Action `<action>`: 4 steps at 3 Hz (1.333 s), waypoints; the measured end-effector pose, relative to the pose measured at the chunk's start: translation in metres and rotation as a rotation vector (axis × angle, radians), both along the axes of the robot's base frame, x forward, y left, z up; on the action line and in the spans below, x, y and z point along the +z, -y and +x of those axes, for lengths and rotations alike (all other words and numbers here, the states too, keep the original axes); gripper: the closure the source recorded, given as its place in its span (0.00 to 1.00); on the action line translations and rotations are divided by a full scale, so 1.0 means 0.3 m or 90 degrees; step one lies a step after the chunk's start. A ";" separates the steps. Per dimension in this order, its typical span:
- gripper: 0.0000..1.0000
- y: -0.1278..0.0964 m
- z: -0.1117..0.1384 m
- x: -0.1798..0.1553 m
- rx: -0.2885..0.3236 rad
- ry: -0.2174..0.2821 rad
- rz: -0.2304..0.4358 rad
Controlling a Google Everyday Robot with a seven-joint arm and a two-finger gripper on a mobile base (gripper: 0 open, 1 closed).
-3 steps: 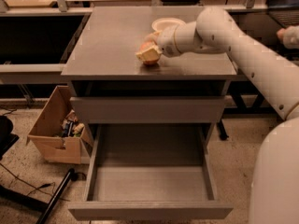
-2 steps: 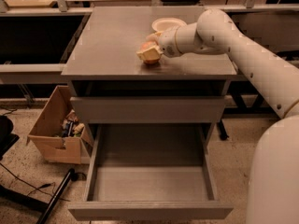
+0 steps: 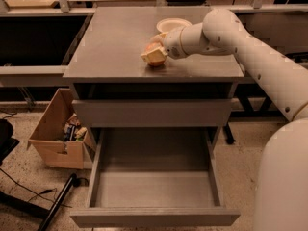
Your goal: Pick apple from middle drawer and place on counter
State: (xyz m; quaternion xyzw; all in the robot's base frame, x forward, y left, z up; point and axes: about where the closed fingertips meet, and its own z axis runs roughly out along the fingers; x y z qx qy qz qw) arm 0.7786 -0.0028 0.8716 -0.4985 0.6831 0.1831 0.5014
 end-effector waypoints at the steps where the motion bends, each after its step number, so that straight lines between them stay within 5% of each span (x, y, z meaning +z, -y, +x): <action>1: 0.27 0.000 0.000 0.000 0.000 0.000 0.000; 2: 0.04 0.000 0.000 0.000 0.000 0.000 0.000; 3: 0.00 -0.003 -0.001 0.003 0.003 0.000 0.000; 4: 0.00 -0.047 -0.025 0.068 0.051 -0.001 0.004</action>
Offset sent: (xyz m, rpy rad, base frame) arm 0.0000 0.0000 0.0000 0.0000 0.0000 0.0000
